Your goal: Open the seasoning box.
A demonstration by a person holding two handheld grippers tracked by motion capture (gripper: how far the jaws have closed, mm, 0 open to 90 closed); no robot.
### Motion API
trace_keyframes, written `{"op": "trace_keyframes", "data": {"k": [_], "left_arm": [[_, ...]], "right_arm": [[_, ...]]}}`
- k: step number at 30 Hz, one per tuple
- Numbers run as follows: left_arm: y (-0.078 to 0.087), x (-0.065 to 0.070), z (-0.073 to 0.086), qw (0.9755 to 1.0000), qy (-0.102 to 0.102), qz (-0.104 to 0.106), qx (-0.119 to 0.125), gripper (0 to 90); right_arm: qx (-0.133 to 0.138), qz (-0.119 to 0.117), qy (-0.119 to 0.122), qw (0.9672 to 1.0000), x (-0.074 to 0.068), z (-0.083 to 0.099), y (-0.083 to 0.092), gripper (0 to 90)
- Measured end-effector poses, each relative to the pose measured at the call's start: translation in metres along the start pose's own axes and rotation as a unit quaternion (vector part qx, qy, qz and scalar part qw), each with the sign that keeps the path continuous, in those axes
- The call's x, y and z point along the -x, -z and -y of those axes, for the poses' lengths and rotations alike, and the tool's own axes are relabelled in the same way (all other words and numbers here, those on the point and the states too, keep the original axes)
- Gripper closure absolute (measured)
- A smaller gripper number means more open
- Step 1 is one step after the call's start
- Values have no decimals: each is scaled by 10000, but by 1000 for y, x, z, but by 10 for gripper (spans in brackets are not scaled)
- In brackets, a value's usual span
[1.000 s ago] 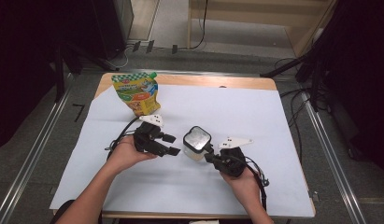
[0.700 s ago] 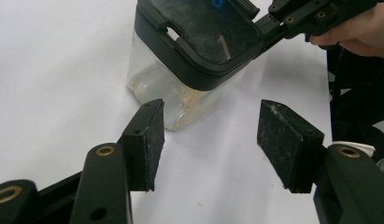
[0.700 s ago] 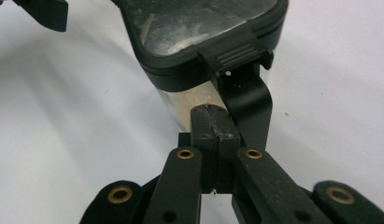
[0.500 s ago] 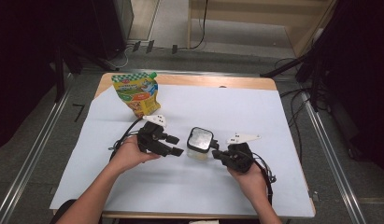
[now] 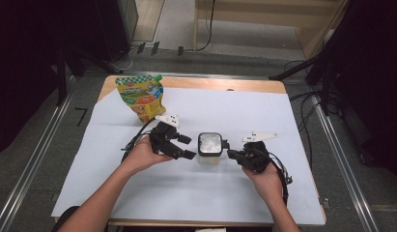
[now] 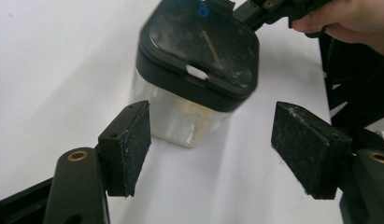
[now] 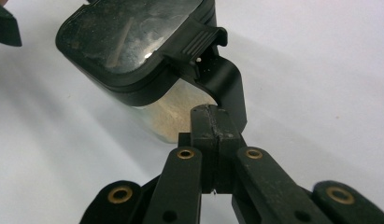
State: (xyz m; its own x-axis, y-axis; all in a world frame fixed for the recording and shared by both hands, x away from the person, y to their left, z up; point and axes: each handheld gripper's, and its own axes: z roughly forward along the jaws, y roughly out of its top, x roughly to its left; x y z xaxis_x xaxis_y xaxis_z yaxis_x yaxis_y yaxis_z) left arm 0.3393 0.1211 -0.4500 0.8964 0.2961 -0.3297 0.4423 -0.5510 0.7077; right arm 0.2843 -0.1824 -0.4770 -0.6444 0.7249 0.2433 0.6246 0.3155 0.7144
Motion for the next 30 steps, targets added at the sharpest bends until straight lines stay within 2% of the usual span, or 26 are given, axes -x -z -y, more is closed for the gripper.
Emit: {"op": "trace_keyframes", "data": {"k": [2, 7, 11, 16, 20, 23, 26, 30], "left_arm": [[0, -2, -5, 10000, 16, 65, 41, 286], [3, -3, -17, 9997, -193, 18, 157, 267], [1, -7, -21, 9993, -203, 149, 278, 252], [-6, -8, -19, 9992, -323, 119, 187, 209], [-13, -8, -18, 9992, -312, 175, 162, 188], [-18, -7, -17, 9990, -403, 195, 69, 188], [-28, -5, -14, 9989, -453, 42, -119, 173], [-36, -3, -10, 9986, -493, -110, -123, 152]], "right_arm": [[-19, -5, -3, 10000, 2, -1, 0, 900], [130, 28, 58, 9999, 1, -6, 10, 900], [171, 129, -71, 9997, 9, -7, 12, 900], [79, 195, -167, 9996, 15, -7, 5, 900], [34, 187, -112, 9998, 14, -8, 0, 900], [9, 258, -71, 9996, 12, -8, -2, 900], [26, 279, -100, 9996, 12, -7, -3, 900], [30, 291, -136, 9995, 13, -7, -4, 900]]}}
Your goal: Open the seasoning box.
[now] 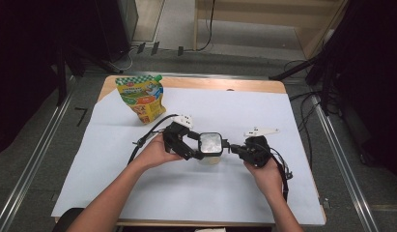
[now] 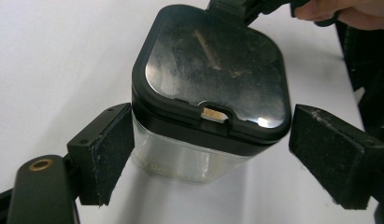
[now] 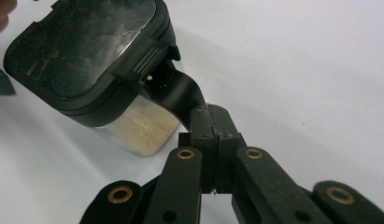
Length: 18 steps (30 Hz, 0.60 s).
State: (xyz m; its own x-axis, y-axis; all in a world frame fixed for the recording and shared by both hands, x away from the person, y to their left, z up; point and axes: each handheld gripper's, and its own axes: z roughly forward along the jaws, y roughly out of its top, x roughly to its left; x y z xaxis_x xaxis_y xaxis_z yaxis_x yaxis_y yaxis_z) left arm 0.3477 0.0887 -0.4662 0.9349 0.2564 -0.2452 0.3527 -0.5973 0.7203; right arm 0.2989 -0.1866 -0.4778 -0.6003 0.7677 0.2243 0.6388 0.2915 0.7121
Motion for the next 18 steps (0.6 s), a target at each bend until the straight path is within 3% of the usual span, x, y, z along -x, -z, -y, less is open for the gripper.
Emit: {"op": "trace_keyframes", "data": {"k": [5, 12, 18], "left_arm": [[-5, -1, 1, 10000, 50, -23, 6, 140], [-12, 3, 1, 9996, -171, -228, 0, 132], [-11, 2, 0, 9998, -30, -174, 35, 123]], "right_arm": [[1, 14, -18, 10000, 0, 0, 0, 900], [-10, 38, -52, 10000, 0, 0, 0, 900], [5, 40, -57, 10000, 0, 1, 0, 900]]}}
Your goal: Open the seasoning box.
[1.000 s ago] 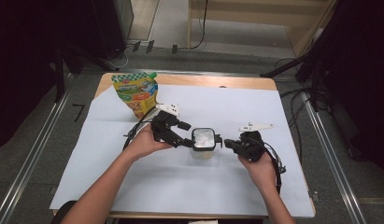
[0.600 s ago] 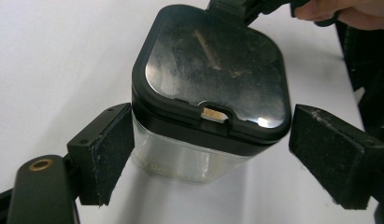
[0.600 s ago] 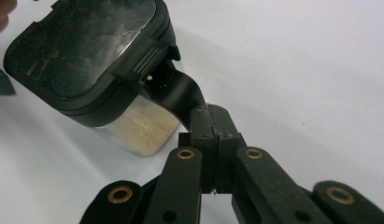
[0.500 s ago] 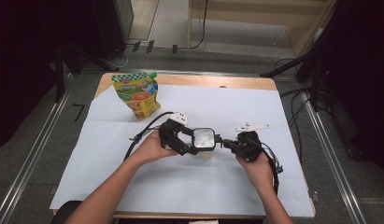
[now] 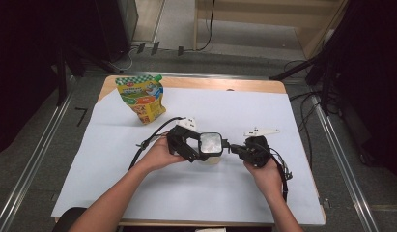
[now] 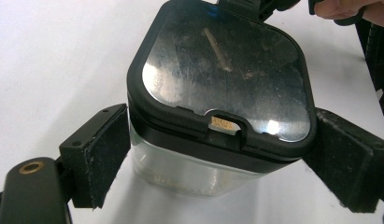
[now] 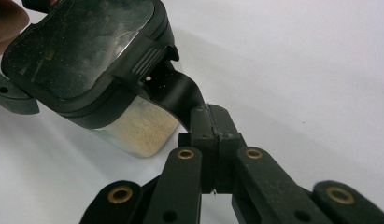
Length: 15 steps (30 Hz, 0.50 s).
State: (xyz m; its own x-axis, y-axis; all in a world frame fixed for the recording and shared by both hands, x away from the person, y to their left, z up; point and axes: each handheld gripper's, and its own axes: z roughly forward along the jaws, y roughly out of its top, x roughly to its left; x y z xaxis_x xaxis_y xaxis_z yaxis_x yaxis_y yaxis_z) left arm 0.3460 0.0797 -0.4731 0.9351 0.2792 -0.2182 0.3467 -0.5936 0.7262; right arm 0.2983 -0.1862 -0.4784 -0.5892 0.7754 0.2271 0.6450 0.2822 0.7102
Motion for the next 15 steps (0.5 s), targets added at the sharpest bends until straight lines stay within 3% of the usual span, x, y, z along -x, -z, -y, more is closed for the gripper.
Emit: {"op": "trace_keyframes", "data": {"k": [15], "left_arm": [[6, 2, -4, 9999, 80, -1, 110, 130]], "right_arm": [[-1, 9, -18, 10000, -1, 0, 0, 900]]}}
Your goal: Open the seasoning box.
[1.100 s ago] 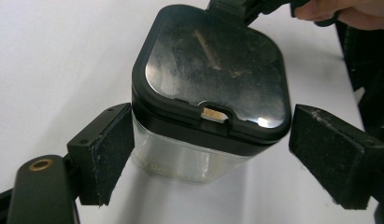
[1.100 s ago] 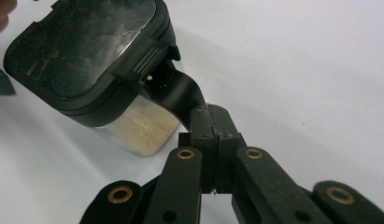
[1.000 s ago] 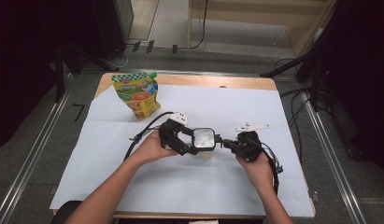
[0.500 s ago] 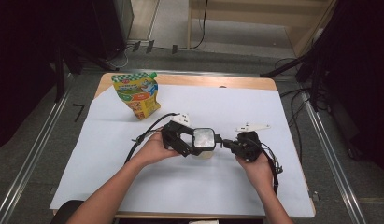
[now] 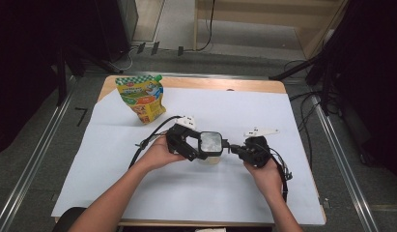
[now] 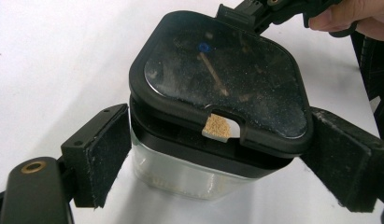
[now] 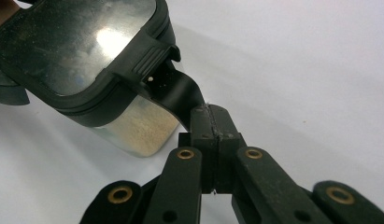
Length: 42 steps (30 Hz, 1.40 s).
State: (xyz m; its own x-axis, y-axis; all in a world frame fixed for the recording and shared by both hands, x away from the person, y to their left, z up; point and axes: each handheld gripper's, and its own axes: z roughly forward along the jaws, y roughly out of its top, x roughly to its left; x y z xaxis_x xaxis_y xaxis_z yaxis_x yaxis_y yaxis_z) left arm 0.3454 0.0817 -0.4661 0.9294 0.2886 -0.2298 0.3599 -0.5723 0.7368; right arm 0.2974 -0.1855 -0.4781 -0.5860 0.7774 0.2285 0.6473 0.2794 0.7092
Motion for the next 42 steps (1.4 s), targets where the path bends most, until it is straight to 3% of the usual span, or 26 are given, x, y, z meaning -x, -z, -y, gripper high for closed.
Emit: {"op": "trace_keyframes", "data": {"k": [12, 19, 31, 42], "left_arm": [[2, 2, -4, 10000, -3, -39, -60, 128], [6, 6, -9, 10000, -32, -88, 27, 129], [8, 10, -14, 9997, -19, -197, -115, 131], [9, 11, -17, 9995, -153, -232, -116, 133]], "right_arm": [[-5, 16, 14, 10000, 0, 0, 0, 900], [-14, 12, 27, 10000, -1, 0, 0, 900], [-24, 15, 6, 10000, -1, 0, 0, 900], [-28, 3, 7, 10000, -1, 0, 1, 900]]}}
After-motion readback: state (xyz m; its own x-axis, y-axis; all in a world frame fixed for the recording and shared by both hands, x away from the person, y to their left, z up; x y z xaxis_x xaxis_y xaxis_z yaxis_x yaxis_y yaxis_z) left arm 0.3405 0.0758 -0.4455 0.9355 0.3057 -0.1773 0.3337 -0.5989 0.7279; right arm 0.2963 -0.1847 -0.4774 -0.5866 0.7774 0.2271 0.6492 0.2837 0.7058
